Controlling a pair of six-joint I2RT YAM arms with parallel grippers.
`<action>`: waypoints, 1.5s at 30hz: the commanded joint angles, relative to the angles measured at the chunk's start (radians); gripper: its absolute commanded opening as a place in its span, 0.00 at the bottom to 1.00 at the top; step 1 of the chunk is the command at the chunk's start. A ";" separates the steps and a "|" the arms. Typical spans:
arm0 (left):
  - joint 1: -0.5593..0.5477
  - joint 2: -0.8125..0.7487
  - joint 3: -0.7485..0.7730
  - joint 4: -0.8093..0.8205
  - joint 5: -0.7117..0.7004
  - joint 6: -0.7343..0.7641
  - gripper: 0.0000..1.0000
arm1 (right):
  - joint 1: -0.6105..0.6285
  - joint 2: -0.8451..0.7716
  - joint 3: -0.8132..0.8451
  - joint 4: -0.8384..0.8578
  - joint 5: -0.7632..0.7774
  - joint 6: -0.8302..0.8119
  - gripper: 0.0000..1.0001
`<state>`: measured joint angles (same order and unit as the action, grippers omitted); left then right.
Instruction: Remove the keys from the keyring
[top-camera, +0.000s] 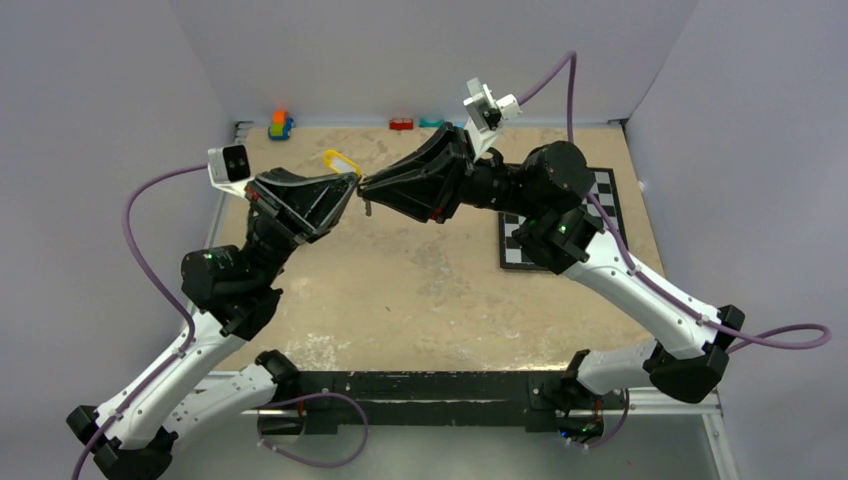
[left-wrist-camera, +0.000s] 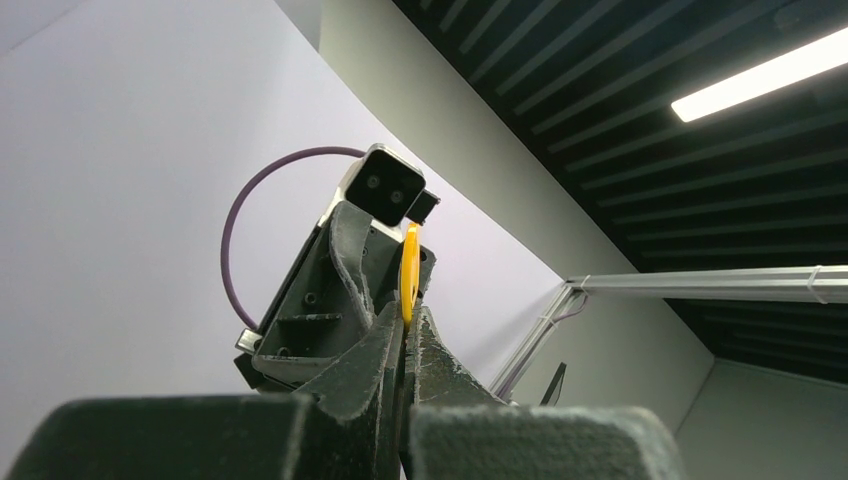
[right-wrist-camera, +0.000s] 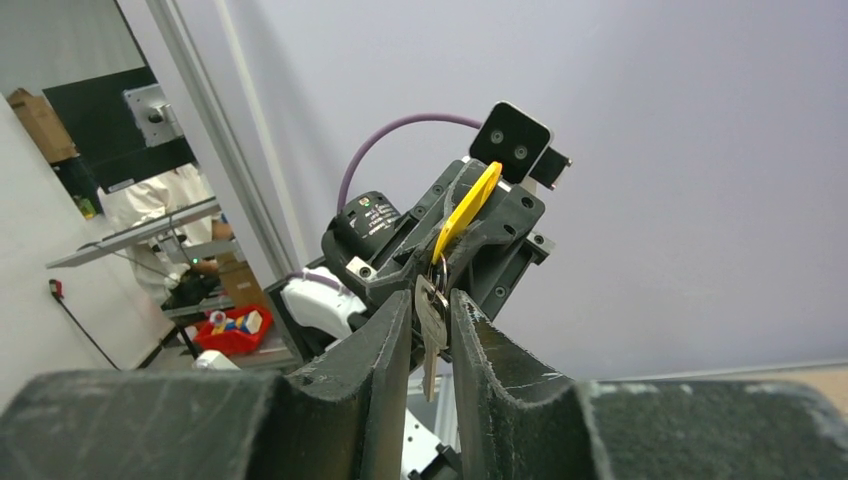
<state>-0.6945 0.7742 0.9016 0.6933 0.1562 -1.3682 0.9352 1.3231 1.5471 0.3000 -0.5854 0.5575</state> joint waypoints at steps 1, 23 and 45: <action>-0.004 -0.003 0.026 0.037 0.006 0.025 0.00 | 0.002 0.004 0.036 0.040 0.005 0.010 0.25; -0.012 0.004 -0.020 0.052 0.009 0.002 0.00 | 0.002 -0.017 0.019 0.002 0.035 -0.017 0.00; -0.006 -0.109 0.289 -0.895 0.194 0.607 0.92 | -0.031 -0.131 0.062 -0.425 -0.042 -0.137 0.00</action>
<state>-0.7010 0.7185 1.0492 0.1532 0.2977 -1.0721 0.9268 1.2076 1.5543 -0.0063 -0.5446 0.4488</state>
